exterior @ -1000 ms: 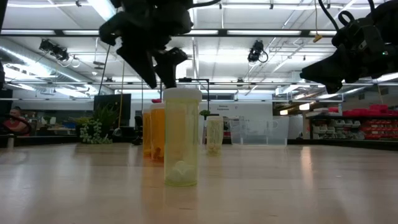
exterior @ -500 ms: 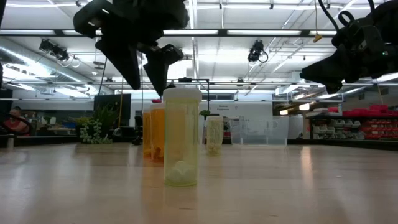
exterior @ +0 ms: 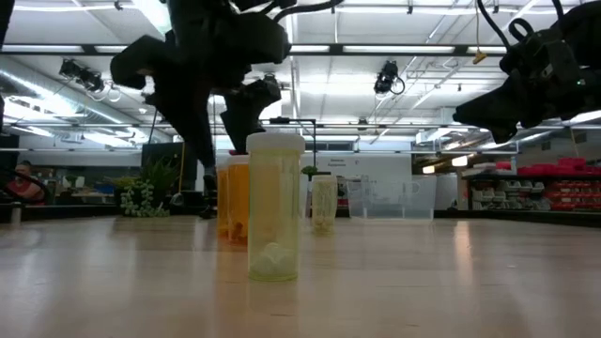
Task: Pick and place medicine bottles into bin by pill shape (circle, oval)
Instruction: Put the large orange pill bottle into the left transparent bin
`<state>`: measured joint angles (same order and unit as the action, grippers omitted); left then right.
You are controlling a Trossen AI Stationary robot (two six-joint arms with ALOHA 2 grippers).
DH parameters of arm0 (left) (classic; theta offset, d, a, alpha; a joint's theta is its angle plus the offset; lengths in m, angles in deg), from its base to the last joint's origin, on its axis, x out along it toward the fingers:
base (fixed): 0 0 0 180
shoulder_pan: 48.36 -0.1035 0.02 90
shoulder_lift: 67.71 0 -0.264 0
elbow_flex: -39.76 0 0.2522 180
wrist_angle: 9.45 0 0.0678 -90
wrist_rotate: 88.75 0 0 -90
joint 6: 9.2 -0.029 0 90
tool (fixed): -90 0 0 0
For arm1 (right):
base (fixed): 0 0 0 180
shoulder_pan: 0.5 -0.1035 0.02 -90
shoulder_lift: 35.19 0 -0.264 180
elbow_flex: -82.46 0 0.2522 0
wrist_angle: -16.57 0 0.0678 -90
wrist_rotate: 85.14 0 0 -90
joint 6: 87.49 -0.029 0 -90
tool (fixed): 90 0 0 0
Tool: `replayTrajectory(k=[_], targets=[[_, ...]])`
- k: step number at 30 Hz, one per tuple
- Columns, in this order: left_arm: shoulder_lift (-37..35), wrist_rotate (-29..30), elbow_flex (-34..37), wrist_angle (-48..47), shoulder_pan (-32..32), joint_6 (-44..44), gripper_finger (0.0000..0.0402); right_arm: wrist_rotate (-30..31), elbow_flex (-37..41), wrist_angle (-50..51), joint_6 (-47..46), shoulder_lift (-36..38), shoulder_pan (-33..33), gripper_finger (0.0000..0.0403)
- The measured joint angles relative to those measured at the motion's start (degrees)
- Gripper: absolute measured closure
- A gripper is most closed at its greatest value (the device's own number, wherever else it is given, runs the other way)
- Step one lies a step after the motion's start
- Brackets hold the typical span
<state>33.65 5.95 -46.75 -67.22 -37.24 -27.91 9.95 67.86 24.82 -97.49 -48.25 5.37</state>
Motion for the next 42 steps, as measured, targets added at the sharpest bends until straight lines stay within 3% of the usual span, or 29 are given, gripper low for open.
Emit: replayTrajectory(k=[4,42], targets=[[1.09,2.11,0.0,0.31,1.19,-2.73,0.0123,0.0,0.0,0.0,-0.01,0.0,0.0,0.0308],[8.76,1.26,0.02,6.3,1.9,-2.1,0.0128,0.0,-0.07,0.33,-0.02,-0.28,0.01,0.0308]])
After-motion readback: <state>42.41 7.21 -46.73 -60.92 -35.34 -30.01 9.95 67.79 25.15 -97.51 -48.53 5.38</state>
